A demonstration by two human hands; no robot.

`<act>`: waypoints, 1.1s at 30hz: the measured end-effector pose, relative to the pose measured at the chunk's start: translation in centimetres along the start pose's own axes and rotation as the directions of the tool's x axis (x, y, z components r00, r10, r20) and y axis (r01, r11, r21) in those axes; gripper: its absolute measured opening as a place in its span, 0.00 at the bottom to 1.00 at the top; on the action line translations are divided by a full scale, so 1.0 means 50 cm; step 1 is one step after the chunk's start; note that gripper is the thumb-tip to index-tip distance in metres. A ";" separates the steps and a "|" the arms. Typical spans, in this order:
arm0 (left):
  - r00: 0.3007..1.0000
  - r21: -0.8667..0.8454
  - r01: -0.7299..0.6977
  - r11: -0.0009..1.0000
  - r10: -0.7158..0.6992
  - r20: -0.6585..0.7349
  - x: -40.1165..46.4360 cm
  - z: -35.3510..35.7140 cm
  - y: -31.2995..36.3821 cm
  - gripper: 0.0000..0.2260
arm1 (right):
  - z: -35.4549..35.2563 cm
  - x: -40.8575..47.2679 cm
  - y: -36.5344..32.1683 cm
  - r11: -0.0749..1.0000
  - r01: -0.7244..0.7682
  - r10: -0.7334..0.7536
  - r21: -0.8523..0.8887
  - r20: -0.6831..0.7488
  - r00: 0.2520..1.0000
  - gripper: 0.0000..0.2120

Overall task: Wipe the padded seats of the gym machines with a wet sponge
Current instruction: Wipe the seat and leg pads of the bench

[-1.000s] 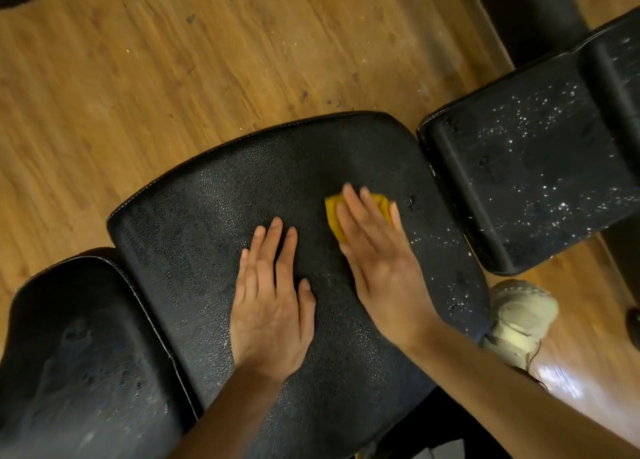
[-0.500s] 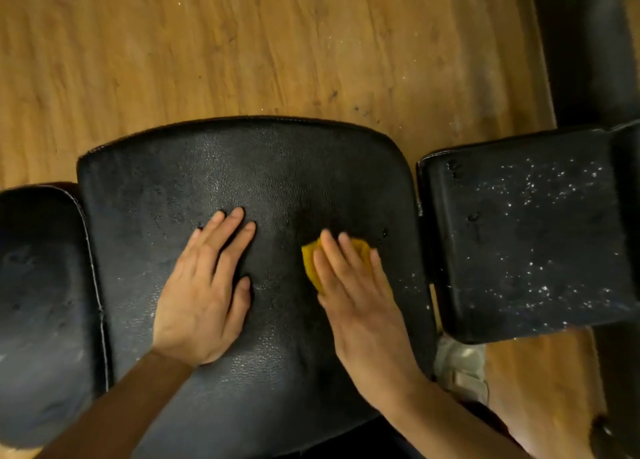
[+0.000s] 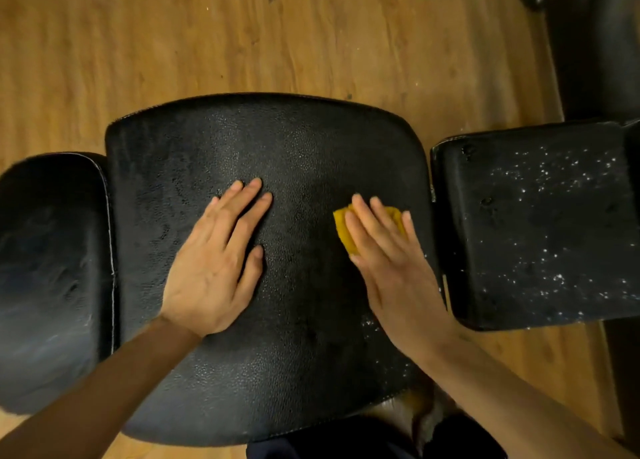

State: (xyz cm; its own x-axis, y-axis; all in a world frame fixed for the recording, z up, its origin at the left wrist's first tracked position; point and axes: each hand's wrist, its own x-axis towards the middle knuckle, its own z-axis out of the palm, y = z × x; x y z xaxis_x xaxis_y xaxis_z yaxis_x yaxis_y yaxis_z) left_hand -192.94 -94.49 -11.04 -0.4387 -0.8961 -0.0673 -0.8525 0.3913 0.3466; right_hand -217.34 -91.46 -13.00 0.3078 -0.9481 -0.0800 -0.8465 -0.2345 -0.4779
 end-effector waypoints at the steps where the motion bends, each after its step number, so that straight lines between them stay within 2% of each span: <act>1: 1.000 0.006 -0.008 1.000 0.008 -0.002 -0.001 0.001 -0.001 0.25 | -0.007 0.038 0.010 1.000 -0.005 0.005 0.014 -0.017 1.000 0.24; 4: 1.000 0.021 -0.019 1.000 0.019 -0.001 -0.004 0.002 -0.003 0.25 | -0.028 0.136 0.029 0.999 -0.043 0.044 0.012 -0.096 0.994 0.23; 8: 1.000 0.033 -0.009 0.999 0.009 -0.002 -0.007 0.005 -0.001 0.26 | -0.015 0.056 0.018 0.999 -0.021 0.023 0.029 -0.057 0.998 0.23; 12: 0.999 0.017 -0.004 1.000 0.005 -0.038 -0.010 0.013 -0.005 0.26 | -0.015 -0.014 0.042 0.979 0.200 -0.199 -0.028 0.049 0.979 0.25; 15: 0.995 0.003 -0.017 1.000 0.017 -0.094 -0.012 0.022 -0.008 0.26 | -0.045 0.090 0.084 0.971 0.213 -0.207 -0.111 0.060 0.976 0.23; 18: 0.990 -0.029 -0.033 0.999 0.029 -0.138 -0.011 0.029 -0.013 0.26 | -0.059 0.167 0.092 0.988 0.152 -0.152 -0.039 -0.005 0.988 0.24; 20: 0.985 -0.052 -0.048 0.997 0.039 -0.168 -0.010 0.034 -0.018 0.26 | -0.052 0.151 0.087 0.987 0.158 -0.158 -0.013 -0.019 0.987 0.23; 24: 0.974 -0.058 -0.051 0.997 0.037 -0.222 -0.014 0.044 -0.027 0.25 | -0.030 0.018 0.069 0.969 0.247 -0.247 0.021 0.009 0.969 0.22; 29: 0.978 0.122 -0.067 0.990 0.089 -0.187 -0.026 0.040 -0.007 0.26 | -0.029 -0.043 0.094 0.917 0.398 -0.399 0.039 0.116 0.909 0.24; 33: 0.967 0.066 -0.033 0.997 0.049 -0.250 -0.083 0.049 0.035 0.27 | -0.048 -0.027 0.124 0.929 0.339 -0.351 0.145 0.065 0.934 0.23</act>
State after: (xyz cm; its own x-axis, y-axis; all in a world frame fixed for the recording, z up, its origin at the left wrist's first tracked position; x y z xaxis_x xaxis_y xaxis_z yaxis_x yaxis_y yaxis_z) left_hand -193.32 -89.57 -12.44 -0.3949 -0.8998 0.1856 -0.8543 0.4339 0.2861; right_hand -224.07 -92.14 -13.76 0.6126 -0.7895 0.0363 -0.6193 -0.5081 -0.5986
